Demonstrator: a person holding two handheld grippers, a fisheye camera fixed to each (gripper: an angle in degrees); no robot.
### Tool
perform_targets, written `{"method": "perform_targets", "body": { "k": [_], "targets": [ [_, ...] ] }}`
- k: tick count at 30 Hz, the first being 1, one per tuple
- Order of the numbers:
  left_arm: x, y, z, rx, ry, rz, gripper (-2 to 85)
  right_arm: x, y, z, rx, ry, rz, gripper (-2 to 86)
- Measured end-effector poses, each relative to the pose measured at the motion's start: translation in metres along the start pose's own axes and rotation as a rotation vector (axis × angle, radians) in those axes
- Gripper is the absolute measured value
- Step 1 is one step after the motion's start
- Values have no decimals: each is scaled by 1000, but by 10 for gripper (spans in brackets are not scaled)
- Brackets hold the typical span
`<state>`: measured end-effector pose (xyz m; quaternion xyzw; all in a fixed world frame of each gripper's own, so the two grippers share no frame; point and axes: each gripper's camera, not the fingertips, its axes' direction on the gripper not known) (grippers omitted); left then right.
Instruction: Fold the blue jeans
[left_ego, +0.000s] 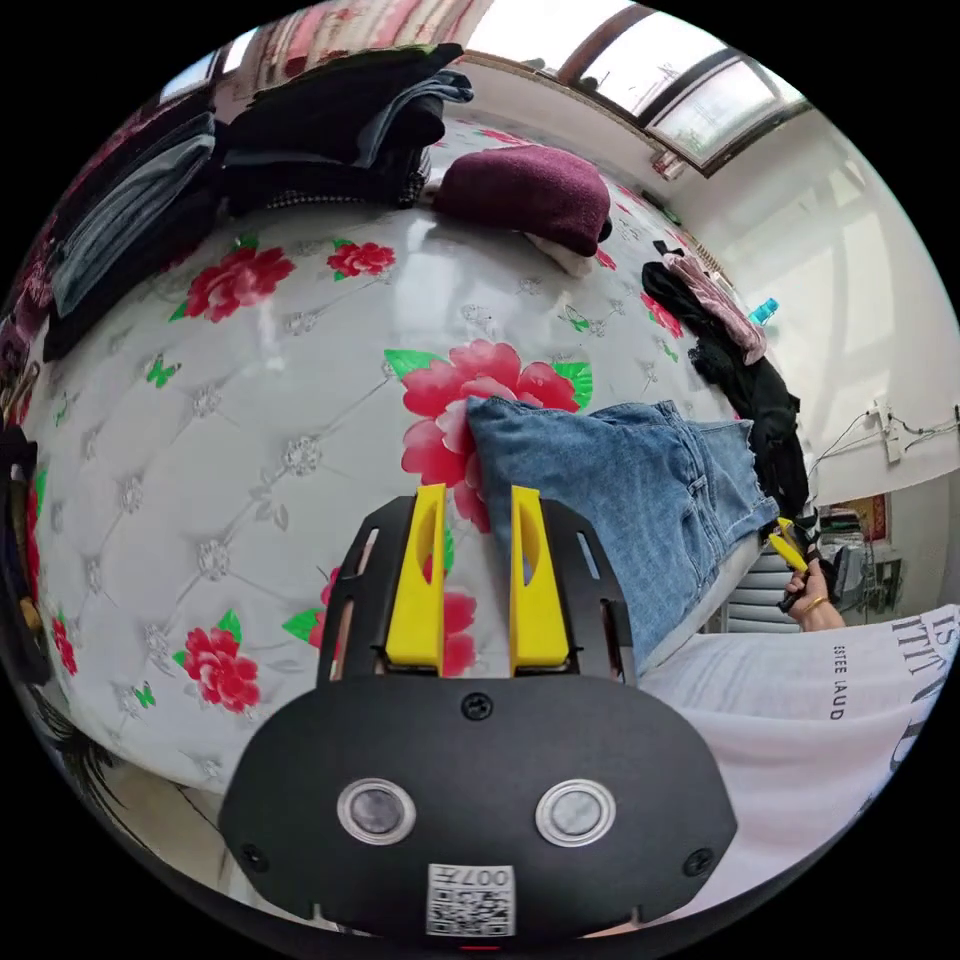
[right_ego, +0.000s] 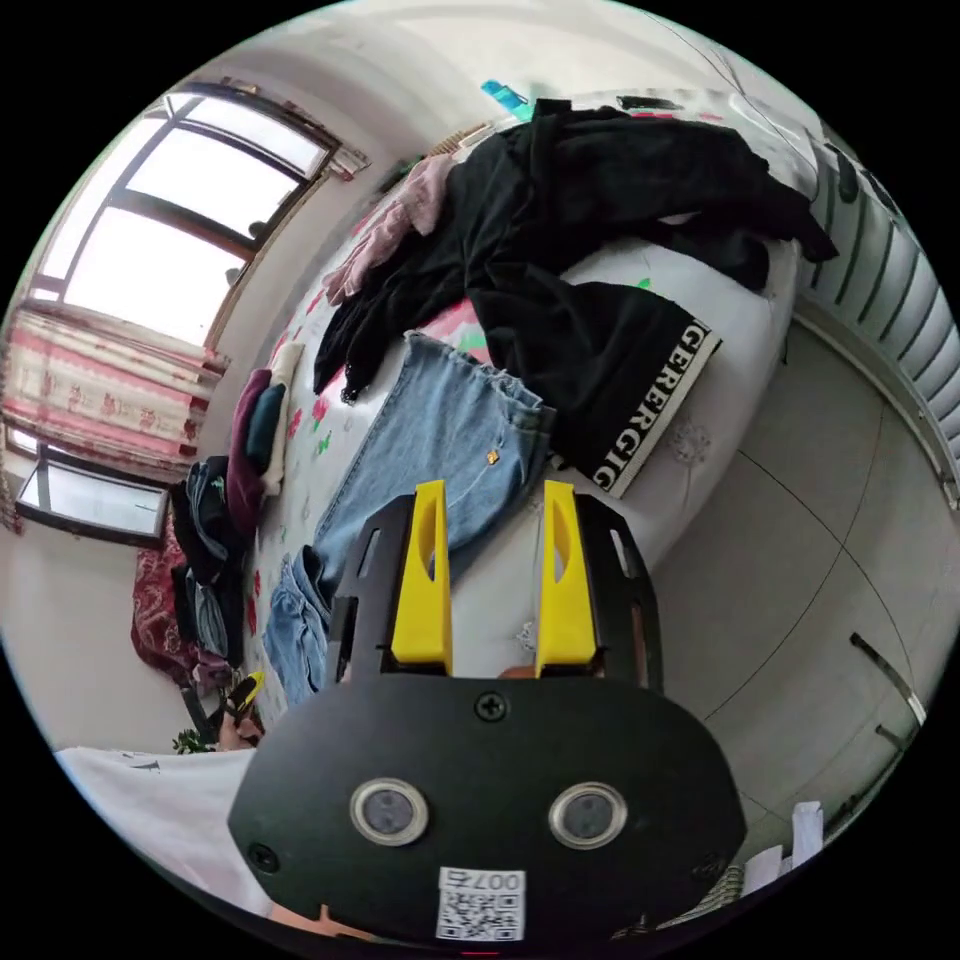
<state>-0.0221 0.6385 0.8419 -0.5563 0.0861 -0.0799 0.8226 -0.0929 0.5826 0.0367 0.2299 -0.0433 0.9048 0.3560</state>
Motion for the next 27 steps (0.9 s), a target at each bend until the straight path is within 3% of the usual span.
{"method": "perform_targets", "body": {
  "k": [4, 10, 12, 15, 20, 23, 27],
  "targets": [
    [-25, 29, 6, -28, 82, -98, 102, 44, 4, 37, -39, -88, 109, 104],
    [-50, 42, 2, -15, 127, -153, 106, 32, 3, 83, -4, -180, 160, 31],
    [-60, 47, -3, 2, 125, -160, 107, -2, 1, 81, 34, -232, 42, 18],
    [-73, 55, -6, 16, 132, -170, 109, -105, 10, 72, 11, -343, -309, 7],
    [-94, 63, -9, 39, 152, -190, 111, -325, 129, 83, -174, -492, -1065, 6],
    [-102, 65, -11, 53, 157, -186, 111, -396, 224, 140, -351, -578, -1305, 12],
    [-111, 65, -13, 50, 131, -162, 111, -430, 329, 270, -756, -569, -1345, 28]
  ]
}}
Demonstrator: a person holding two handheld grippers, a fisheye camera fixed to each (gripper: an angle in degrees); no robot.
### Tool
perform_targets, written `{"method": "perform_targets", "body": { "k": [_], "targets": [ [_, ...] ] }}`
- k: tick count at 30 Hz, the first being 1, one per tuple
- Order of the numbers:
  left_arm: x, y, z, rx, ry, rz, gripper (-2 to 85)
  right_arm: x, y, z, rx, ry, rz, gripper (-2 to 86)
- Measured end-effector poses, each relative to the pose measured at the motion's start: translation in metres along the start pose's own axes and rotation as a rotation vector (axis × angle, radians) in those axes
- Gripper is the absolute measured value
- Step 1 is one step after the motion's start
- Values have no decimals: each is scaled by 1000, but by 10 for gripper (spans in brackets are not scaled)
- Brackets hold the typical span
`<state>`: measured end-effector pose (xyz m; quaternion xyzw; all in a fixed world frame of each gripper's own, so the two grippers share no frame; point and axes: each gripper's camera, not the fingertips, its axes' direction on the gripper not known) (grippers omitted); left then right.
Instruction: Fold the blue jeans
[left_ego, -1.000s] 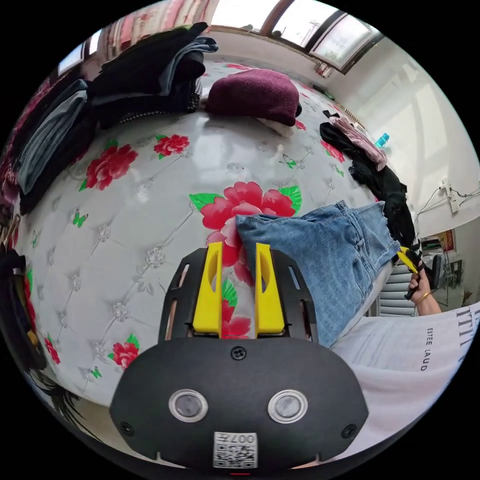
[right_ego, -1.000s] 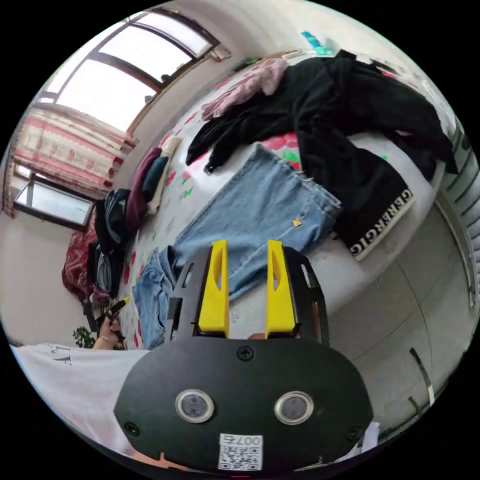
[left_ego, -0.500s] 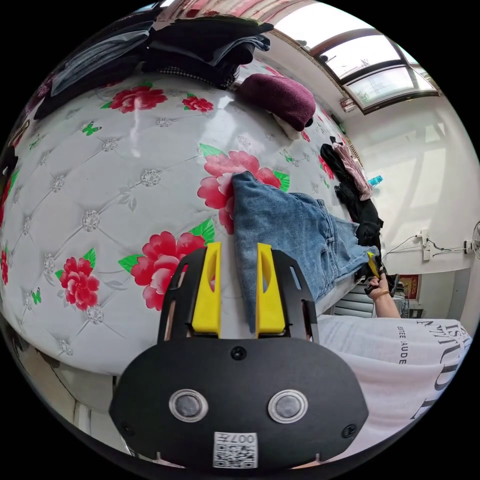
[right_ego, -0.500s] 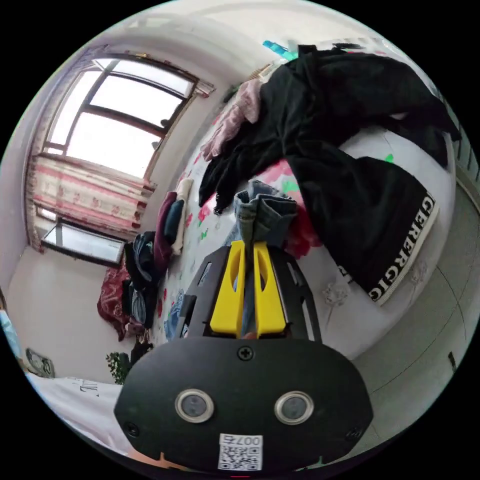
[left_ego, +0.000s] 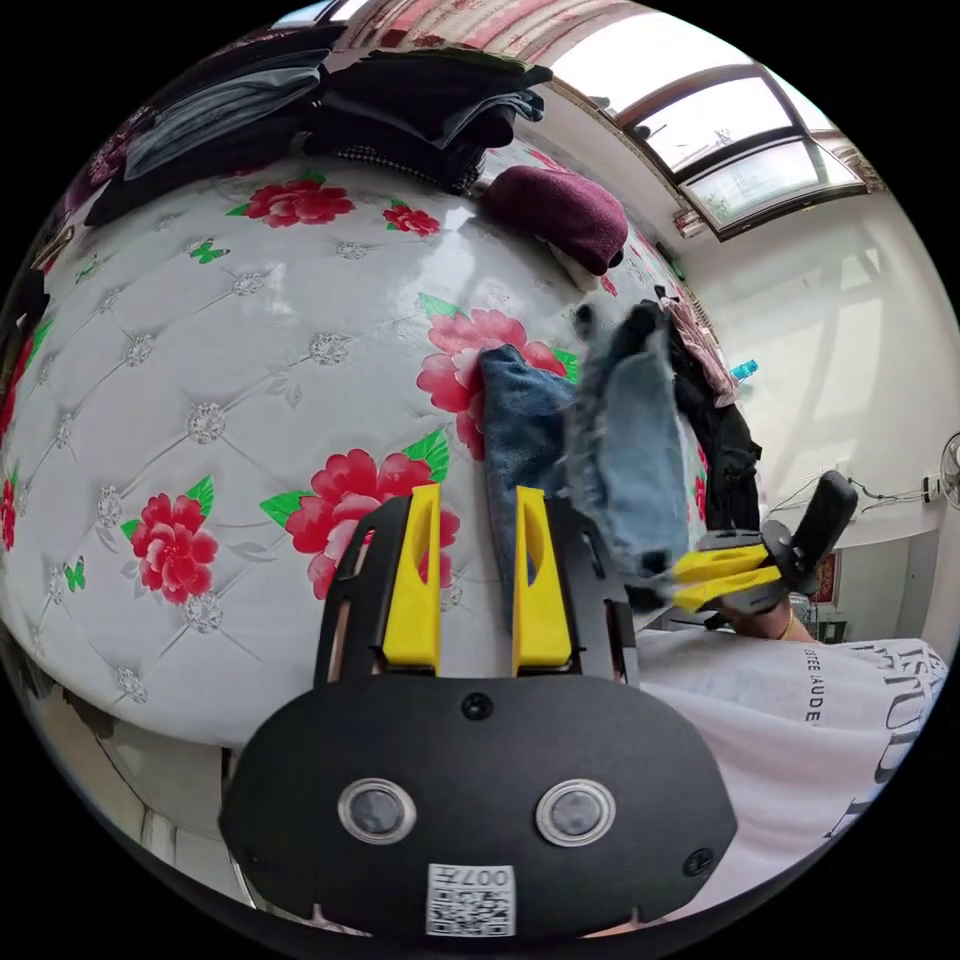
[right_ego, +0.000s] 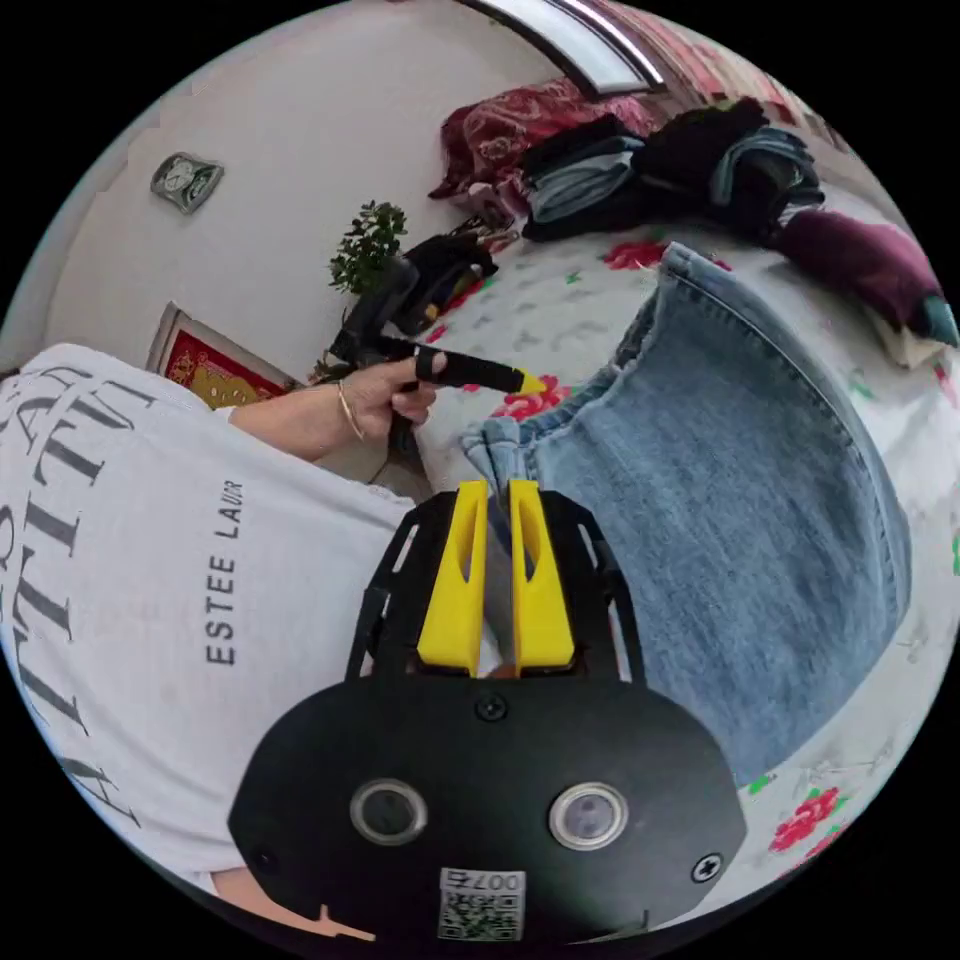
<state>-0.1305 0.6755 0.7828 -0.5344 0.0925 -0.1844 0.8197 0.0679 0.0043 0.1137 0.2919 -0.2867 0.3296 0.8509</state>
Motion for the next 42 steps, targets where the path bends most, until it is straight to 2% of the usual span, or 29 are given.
{"method": "perform_targets", "body": {
  "k": [2, 4, 6, 9, 11, 14, 17, 20, 22, 23, 25, 27, 32, 38, 42],
  "targets": [
    [-4, 0, -1, 0, 0, 1, 111, 22, -11, 89, -215, -165, 42, 43],
    [-6, 0, 0, -11, 0, 10, 113, 33, -15, 114, -277, -194, 57, 55],
    [-6, -2, 3, -31, -26, 26, 115, 47, -17, 109, -220, -180, 79, 67],
    [1, -6, 6, -49, -14, 74, 123, 90, -9, 74, -39, -141, 222, 86],
    [6, -12, 11, -72, 30, 102, 132, 133, 23, 34, 159, -39, 398, 103],
    [13, -23, 30, -144, 83, 144, 153, 188, 82, 2, 331, 82, 680, 120],
    [20, -37, 51, -219, 146, 154, 169, 234, 120, 5, 334, 106, 850, 124],
    [28, -52, 67, -262, 190, 140, 159, 269, 122, 28, 287, 85, 891, 111],
    [33, -63, 70, -298, 121, 152, 99, 292, 117, 50, 254, 9, 894, 97],
    [35, -65, 70, -303, 117, 165, 79, 309, 113, 67, 236, -94, 902, 86],
    [42, -69, 69, -310, 169, 206, 50, 325, 107, 77, 224, -124, 932, 69],
    [58, -77, 60, -318, 177, 249, 40, 333, 90, 79, 162, -119, 903, 53],
    [101, -96, 16, -164, 282, 256, 32, 330, -10, 32, 102, 8, 656, 26],
    [186, -152, -65, 152, 277, 314, 32, 340, -189, -65, 35, 190, 309, 17],
    [235, -222, -93, 347, 221, 293, 35, 354, -310, -111, 13, 301, 151, 14]
  ]
}}
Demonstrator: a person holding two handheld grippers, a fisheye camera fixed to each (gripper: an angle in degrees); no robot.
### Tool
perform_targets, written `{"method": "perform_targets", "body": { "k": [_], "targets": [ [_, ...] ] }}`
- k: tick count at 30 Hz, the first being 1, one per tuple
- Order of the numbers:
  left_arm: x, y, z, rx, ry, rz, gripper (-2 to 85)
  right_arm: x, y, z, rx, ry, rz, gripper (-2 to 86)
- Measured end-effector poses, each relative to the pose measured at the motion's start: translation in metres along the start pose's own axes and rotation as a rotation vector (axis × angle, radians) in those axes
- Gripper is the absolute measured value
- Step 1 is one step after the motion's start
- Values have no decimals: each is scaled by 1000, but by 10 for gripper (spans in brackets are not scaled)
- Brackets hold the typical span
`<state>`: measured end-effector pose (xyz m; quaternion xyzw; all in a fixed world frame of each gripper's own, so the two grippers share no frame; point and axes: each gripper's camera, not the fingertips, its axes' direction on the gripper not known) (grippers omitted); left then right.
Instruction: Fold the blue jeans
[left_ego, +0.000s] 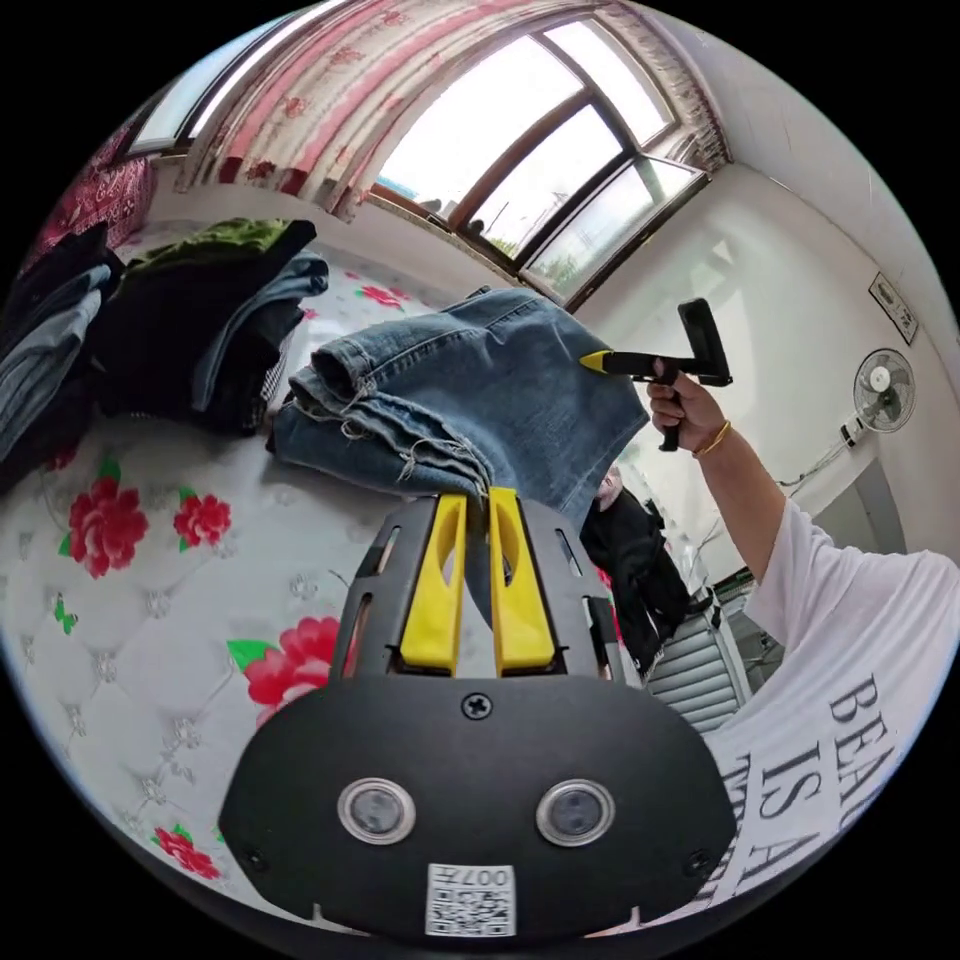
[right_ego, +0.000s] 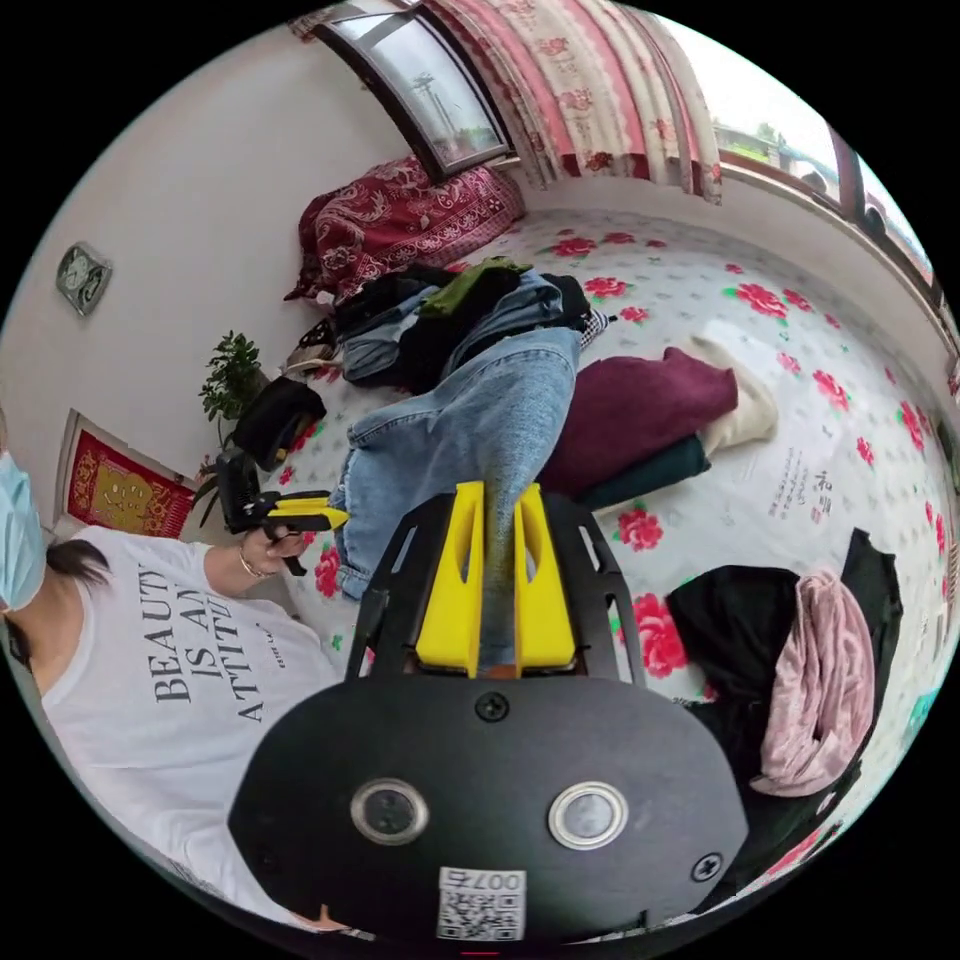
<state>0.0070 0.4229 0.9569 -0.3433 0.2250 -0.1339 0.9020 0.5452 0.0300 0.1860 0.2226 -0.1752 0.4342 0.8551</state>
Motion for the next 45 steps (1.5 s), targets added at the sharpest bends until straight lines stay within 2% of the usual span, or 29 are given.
{"method": "perform_targets", "body": {
  "k": [3, 7, 10, 13, 17, 19, 23, 25, 28, 32, 36, 42, 45],
  "targets": [
    [-3, -55, 42, -20, -130, -20, 24, 23, -92, 3, 4, 152, -4, 11],
    [-21, -72, 83, -149, -430, -132, -6, 84, -146, 64, -4, 362, 241, 1],
    [-19, -42, 85, -257, -581, -127, -9, 99, -125, 115, -34, 441, 323, -2],
    [-8, -14, 77, -320, -565, -107, -9, 82, -83, 160, -105, 447, 323, -2],
    [28, 28, 64, -460, -607, -117, -10, 31, -10, 197, -70, 548, 462, -1],
    [55, 46, 60, -540, -663, -141, -10, 5, 14, 213, -124, 526, 485, 0],
    [98, 68, 61, -710, -660, -134, -9, -46, 60, 234, -211, 511, 581, 0],
    [133, 79, 47, -700, -602, -104, -9, -64, 74, 238, -238, 447, 584, 0],
    [173, 86, 22, -652, -638, -110, -7, -91, 88, 234, -238, 326, 596, -1],
    [218, 89, -11, -581, -717, -110, 9, -131, 91, 220, -236, 441, 646, -2],
    [264, 97, -47, -527, -719, -98, 78, -161, 91, 207, -235, 423, 658, -3],
    [329, 109, -100, -438, -762, -93, 82, -221, 86, 169, -166, 493, 637, -2],
    [362, 113, -126, -384, -714, -76, 93, -249, 82, 152, -147, 532, 606, -2]
  ]
}}
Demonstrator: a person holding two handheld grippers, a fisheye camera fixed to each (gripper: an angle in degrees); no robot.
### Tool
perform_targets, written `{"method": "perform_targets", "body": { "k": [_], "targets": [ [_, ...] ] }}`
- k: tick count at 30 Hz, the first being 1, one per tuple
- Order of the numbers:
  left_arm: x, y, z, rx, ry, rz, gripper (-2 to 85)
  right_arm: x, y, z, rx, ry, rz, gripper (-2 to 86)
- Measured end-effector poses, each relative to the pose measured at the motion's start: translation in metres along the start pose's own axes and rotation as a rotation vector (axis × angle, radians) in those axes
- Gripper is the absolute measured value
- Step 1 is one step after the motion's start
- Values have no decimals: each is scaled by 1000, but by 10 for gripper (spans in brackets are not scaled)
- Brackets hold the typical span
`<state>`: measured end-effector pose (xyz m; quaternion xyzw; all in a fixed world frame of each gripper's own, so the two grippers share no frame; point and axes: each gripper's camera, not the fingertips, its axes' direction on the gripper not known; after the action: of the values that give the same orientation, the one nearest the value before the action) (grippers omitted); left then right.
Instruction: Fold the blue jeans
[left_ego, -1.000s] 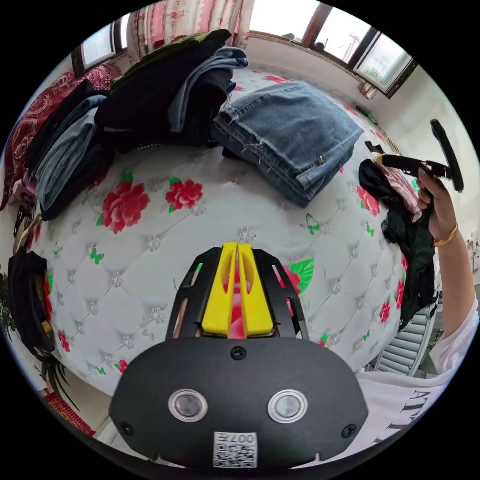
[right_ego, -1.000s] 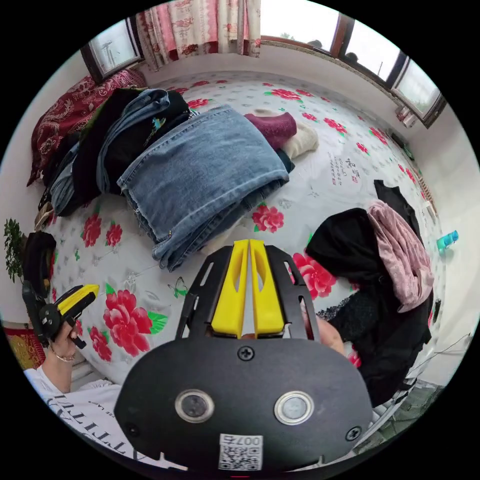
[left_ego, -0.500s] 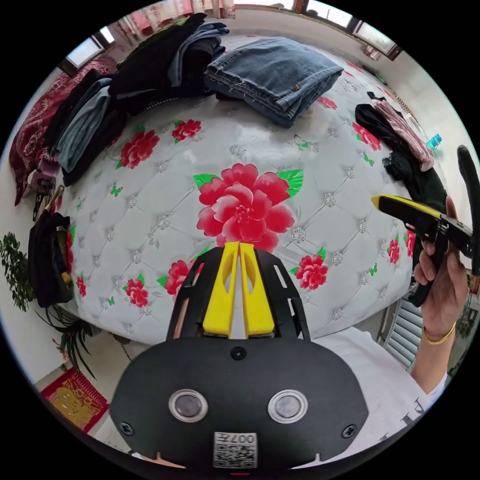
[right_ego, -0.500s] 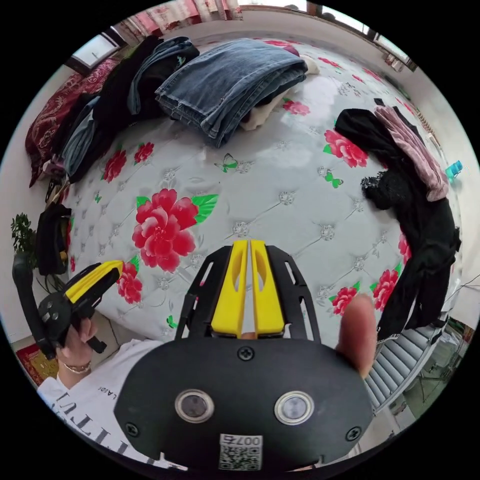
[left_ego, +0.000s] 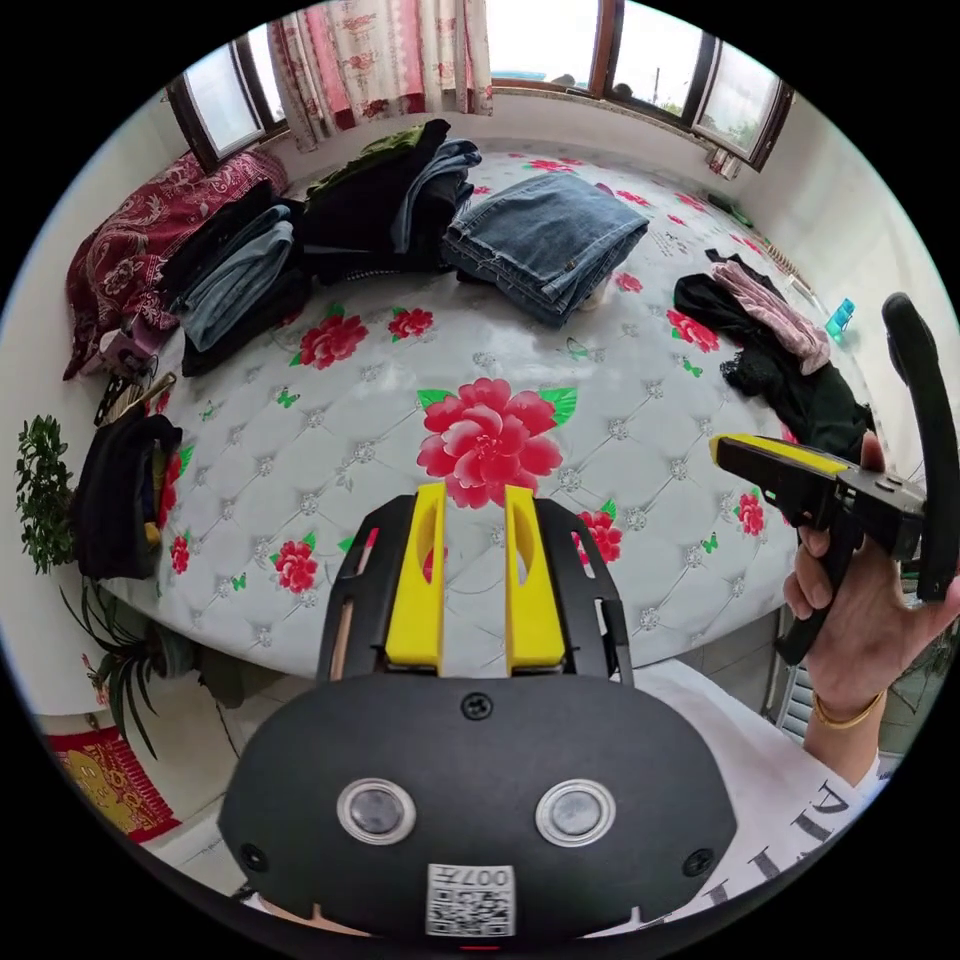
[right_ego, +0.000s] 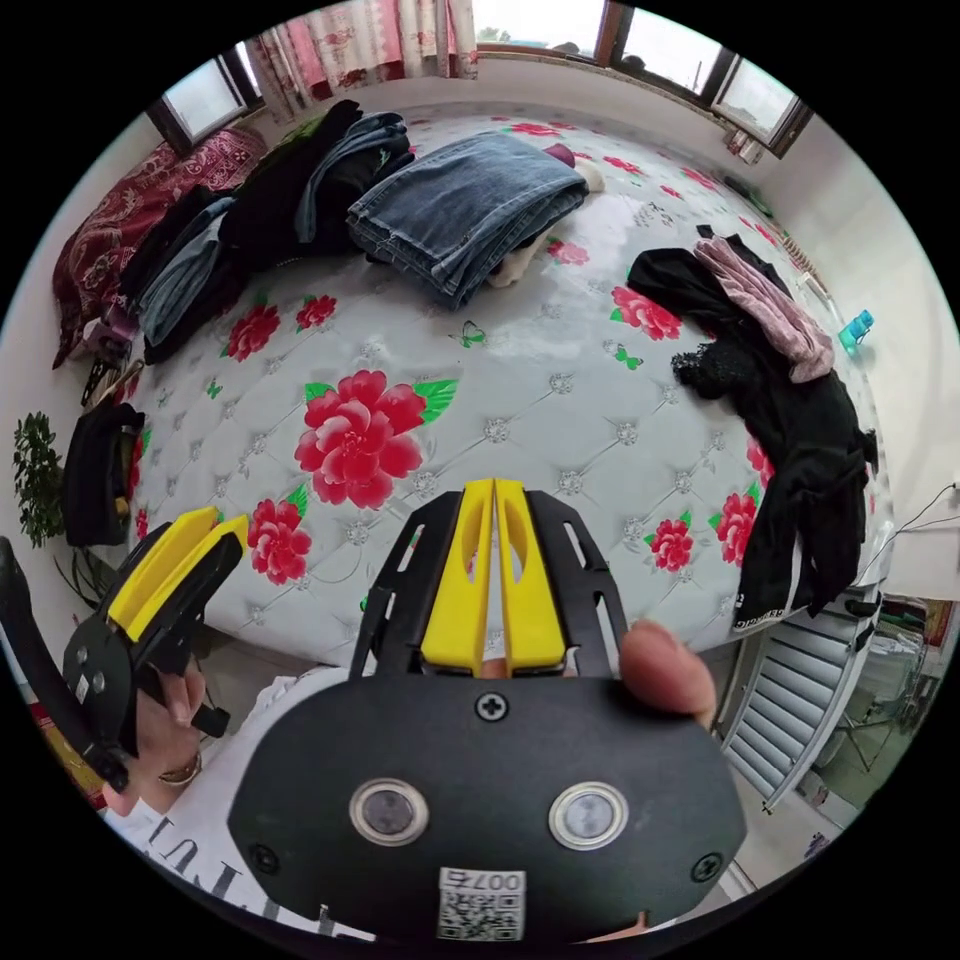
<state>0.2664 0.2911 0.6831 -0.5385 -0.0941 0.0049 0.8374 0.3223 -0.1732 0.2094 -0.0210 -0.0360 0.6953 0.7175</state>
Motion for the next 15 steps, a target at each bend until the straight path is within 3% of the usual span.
{"method": "perform_targets", "body": {
  "k": [7, 15],
  "targets": [
    [39, 33, -77, 60, -26, 116, 136, -8, 25, -61, 57, -61, 7, -2],
    [57, 62, -126, 69, 39, 87, 145, -10, 43, -109, 112, -78, 59, -3]
  ]
}}
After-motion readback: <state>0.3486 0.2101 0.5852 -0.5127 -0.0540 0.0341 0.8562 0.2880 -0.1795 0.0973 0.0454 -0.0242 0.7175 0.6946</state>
